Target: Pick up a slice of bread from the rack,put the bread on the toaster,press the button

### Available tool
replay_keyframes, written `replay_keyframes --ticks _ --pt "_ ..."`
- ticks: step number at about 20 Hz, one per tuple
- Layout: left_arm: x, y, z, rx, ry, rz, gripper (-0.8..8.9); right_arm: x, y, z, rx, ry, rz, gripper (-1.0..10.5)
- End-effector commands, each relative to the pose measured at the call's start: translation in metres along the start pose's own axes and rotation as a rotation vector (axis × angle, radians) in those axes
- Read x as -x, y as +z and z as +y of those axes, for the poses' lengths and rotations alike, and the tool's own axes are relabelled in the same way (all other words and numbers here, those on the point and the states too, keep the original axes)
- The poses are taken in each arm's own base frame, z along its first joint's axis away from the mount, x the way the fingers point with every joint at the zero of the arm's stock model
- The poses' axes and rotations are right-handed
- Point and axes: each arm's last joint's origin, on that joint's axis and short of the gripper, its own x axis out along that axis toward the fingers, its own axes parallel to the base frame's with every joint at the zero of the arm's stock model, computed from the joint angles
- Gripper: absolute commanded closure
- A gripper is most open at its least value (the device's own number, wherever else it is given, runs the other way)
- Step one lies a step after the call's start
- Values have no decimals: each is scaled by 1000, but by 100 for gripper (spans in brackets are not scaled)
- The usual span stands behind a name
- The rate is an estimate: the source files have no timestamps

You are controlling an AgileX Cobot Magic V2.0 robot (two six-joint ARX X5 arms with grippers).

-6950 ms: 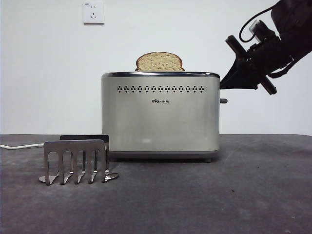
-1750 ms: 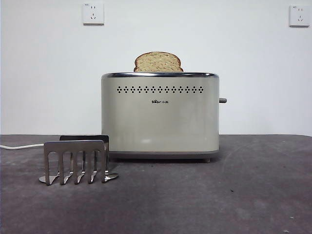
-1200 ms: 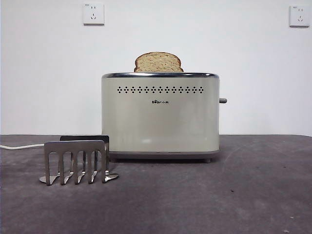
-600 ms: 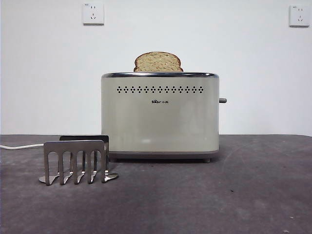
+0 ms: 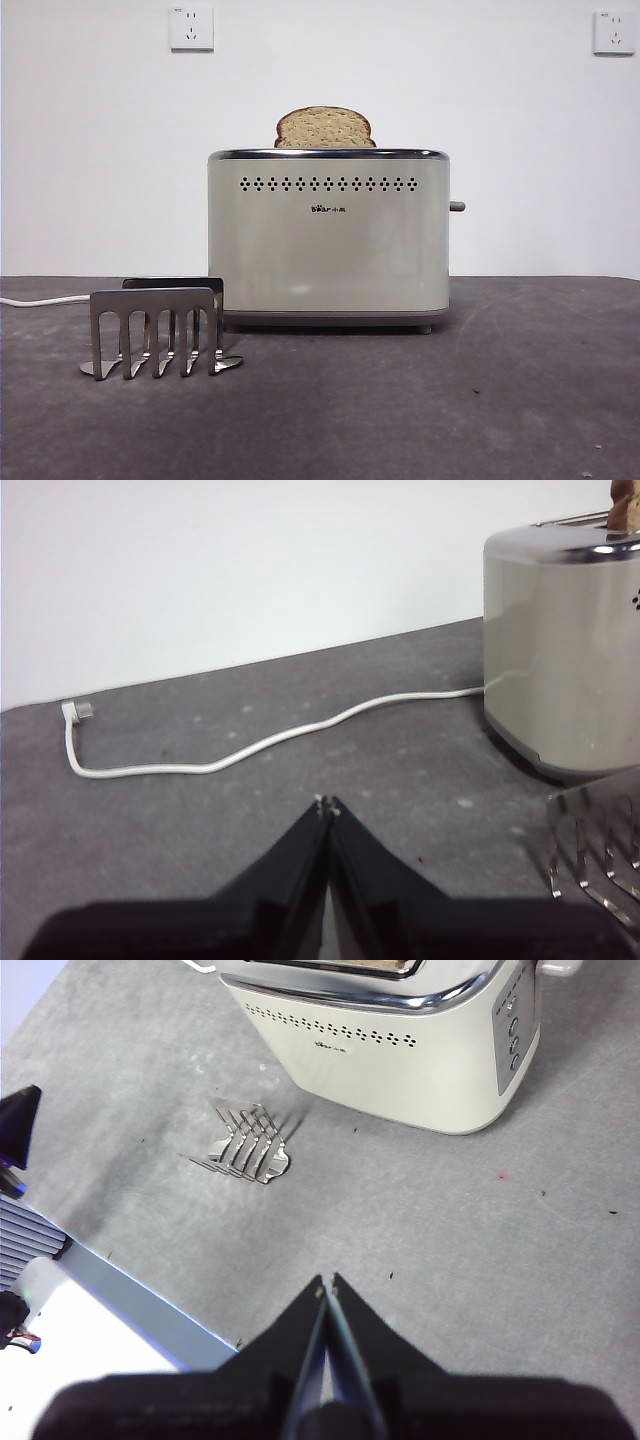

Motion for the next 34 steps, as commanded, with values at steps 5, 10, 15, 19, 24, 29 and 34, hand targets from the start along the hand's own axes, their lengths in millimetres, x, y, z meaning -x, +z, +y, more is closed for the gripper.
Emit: replay_keyframes --ticks 5,10,15,19,24,29,34 --pt "1 -12 -1 31 -7 86 817 -1 -1 0 7 -1 3 946" --pt "1 -16 -2 104 -7 122 817 -1 -1 0 8 -1 3 946" --pt "1 -16 -2 104 -6 122 817 -1 -1 0 8 -1 3 946" --pt "1 -16 -2 104 -7 122 817 -1 -1 0 8 -1 3 946" --pt "1 -16 -2 104 -7 122 817 -1 -1 0 73 -5 4 946" --pt "1 -16 -2 104 -6 122 817 12 -6 3 219 -47 -46 946" --pt "1 -16 -2 104 -7 122 817 49 -14 28 324 -165 -337 946"
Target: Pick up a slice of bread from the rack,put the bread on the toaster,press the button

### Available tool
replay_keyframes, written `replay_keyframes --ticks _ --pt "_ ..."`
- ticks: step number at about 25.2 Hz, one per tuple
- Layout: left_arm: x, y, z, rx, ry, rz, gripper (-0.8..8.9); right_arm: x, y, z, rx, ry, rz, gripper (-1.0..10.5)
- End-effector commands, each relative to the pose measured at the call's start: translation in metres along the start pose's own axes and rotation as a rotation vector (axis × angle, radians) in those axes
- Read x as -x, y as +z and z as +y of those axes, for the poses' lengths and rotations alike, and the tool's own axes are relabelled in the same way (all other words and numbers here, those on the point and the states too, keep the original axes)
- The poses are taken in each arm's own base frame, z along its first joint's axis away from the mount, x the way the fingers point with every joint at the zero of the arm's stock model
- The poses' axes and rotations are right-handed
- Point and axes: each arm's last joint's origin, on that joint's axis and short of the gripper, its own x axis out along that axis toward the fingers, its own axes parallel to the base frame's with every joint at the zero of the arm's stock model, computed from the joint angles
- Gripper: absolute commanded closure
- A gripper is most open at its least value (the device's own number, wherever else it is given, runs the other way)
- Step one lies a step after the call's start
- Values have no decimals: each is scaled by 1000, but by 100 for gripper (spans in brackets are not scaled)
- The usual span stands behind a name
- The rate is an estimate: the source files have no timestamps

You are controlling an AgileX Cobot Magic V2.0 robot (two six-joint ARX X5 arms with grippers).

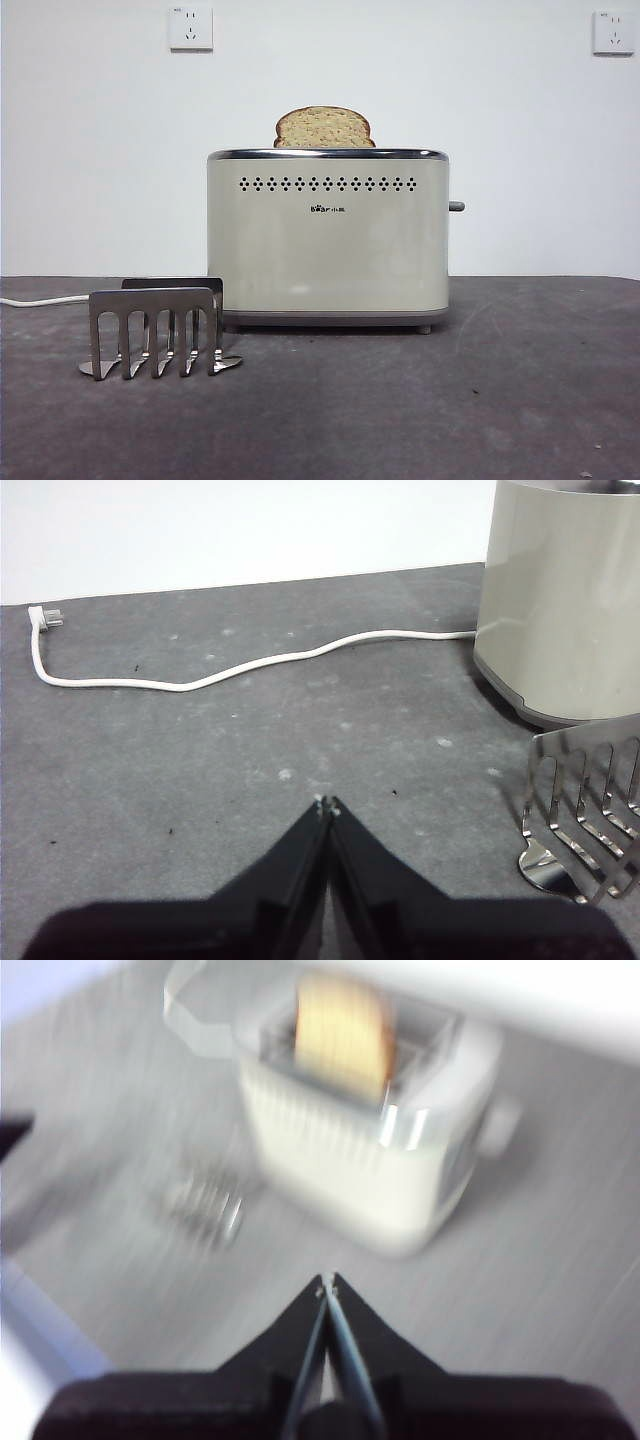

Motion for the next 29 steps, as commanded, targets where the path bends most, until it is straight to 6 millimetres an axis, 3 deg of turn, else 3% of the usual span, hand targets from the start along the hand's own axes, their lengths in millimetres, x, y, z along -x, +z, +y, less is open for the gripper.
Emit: replay_keyframes --ticks 1,3,6,11,18,29 --pt "-1 -4 0 10 4 7 817 10 -1 5 -17 -102 -112 946" --pt "-1 -4 0 10 4 7 817 12 -8 7 -61 -198 -221 946" --pt "-1 -4 0 10 3 7 817 0 -35 5 -138 -279 -360 946" --pt "-1 -4 0 10 3 7 817 -21 -76 2 -196 -371 -430 946" --pt "-1 -4 0 10 3 7 817 -51 -134 1 -242 -481 -435 946" --pt "-1 -4 0 10 3 7 817 -88 -196 2 -258 -480 -389 946"
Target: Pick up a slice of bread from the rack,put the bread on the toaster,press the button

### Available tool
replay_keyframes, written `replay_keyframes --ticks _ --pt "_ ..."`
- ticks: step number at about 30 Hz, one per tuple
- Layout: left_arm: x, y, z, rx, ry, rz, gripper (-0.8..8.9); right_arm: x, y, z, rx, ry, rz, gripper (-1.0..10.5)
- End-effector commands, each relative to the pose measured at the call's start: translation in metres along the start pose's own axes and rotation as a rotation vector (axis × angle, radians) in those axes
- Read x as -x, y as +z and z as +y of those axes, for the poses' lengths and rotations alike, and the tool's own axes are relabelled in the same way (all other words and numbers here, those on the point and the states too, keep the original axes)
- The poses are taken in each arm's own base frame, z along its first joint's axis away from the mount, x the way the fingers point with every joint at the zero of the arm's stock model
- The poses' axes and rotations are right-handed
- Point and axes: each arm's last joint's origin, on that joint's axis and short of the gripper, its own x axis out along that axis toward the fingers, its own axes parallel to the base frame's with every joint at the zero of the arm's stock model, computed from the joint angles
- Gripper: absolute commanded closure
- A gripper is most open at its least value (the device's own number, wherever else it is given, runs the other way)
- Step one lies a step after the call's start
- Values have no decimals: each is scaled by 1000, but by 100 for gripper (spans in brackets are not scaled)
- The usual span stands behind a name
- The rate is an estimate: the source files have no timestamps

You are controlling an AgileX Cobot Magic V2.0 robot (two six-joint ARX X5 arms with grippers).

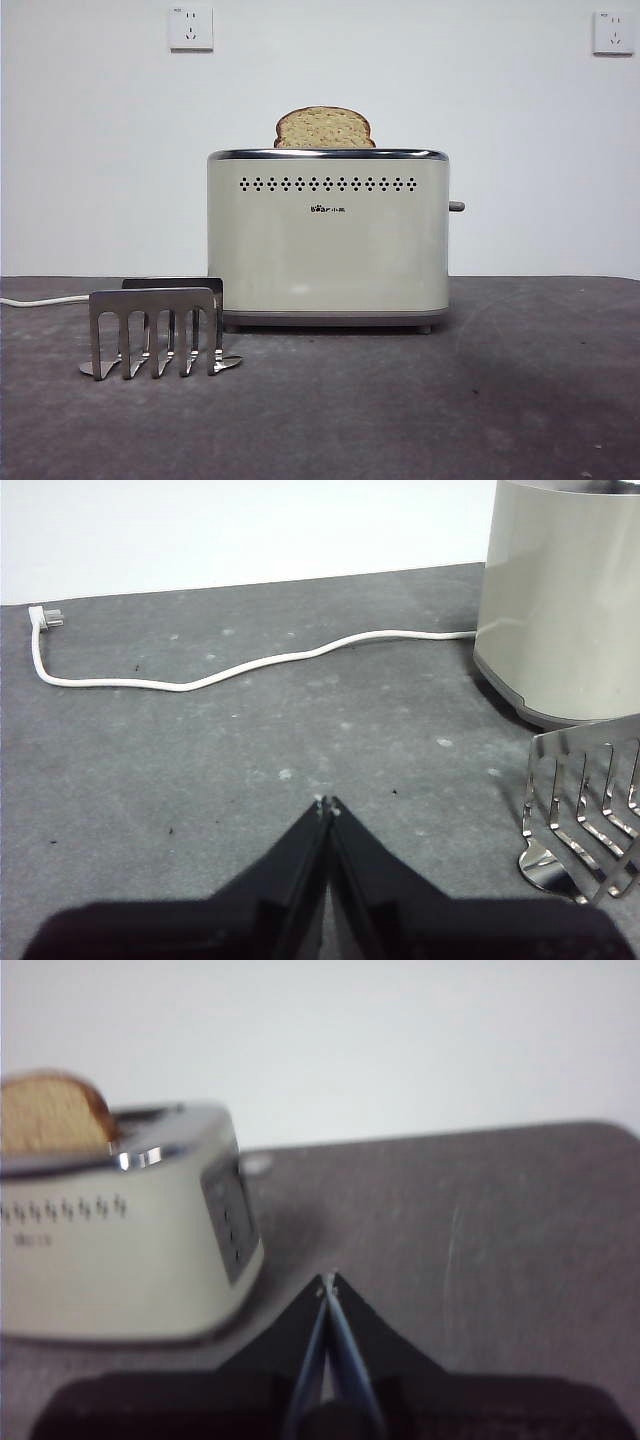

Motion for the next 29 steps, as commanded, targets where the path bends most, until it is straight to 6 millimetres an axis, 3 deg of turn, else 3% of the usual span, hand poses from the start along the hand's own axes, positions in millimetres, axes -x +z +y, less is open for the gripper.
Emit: replay_keyframes --ticks 1,16,29 --pt "-1 -4 0 10 4 7 817 -1 -13 -1 -11 0 4 946" --pt "-1 -4 0 10 4 7 817 -4 -49 -4 -28 -8 113 946" --pt "-1 -4 0 10 4 7 817 -4 -50 -4 -36 -13 123 946"
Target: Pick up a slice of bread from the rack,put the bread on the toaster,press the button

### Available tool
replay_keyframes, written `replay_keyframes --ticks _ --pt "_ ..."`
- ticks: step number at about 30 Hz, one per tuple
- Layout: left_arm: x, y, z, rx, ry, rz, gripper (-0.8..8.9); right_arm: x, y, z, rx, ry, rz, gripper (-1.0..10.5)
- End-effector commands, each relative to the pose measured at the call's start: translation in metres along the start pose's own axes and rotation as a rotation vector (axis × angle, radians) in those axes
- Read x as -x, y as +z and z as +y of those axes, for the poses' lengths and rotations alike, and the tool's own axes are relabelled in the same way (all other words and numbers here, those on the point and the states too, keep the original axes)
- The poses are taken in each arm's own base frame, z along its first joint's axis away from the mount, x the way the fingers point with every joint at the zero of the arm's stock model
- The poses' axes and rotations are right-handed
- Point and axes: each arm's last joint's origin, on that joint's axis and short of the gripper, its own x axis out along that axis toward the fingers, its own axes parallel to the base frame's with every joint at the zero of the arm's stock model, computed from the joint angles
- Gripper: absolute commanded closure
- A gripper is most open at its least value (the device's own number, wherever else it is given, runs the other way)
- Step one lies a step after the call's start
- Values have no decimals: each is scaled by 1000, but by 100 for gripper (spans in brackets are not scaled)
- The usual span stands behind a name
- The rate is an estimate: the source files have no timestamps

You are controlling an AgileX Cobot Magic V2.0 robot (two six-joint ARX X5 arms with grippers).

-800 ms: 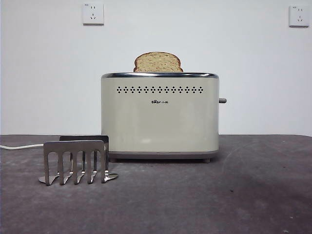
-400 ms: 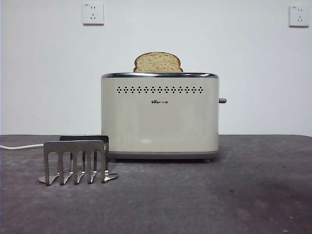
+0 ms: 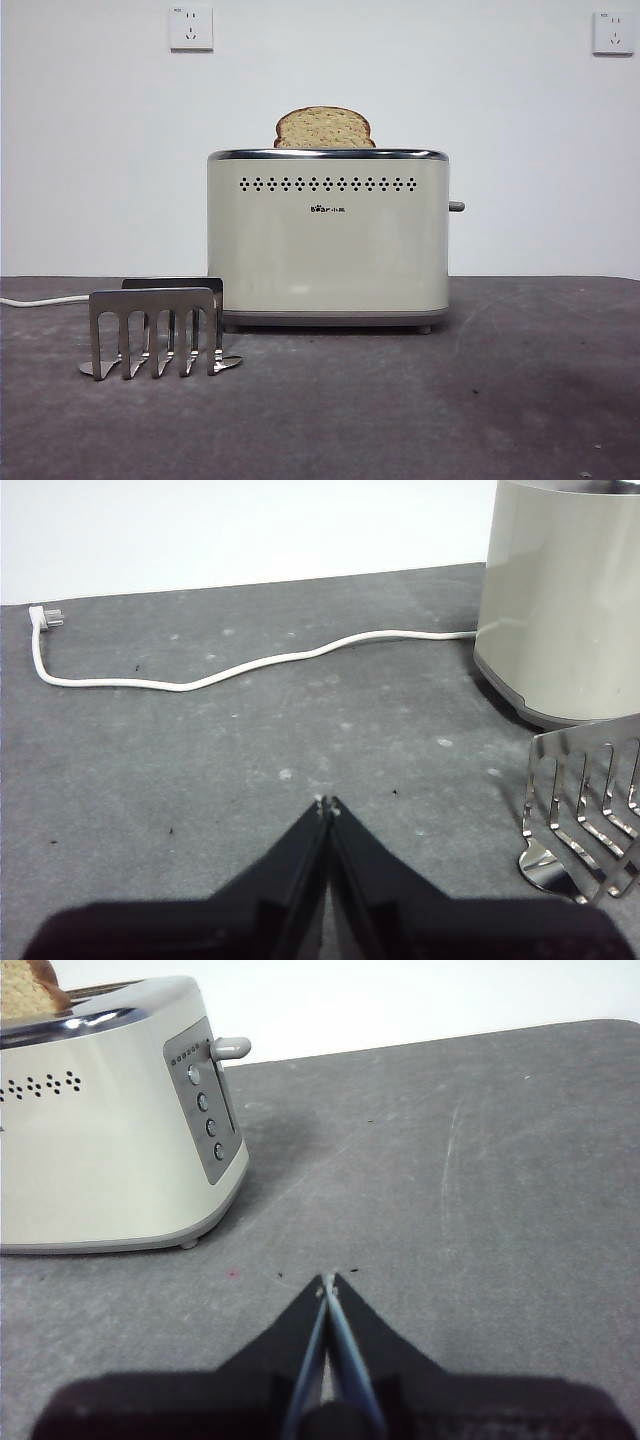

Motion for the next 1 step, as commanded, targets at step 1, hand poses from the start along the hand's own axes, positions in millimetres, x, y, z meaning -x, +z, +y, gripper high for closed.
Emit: replay_keyframes --ticks 1 --pt "-1 -4 0 10 4 6 817 -1 -5 0 -14 -2 13 946"
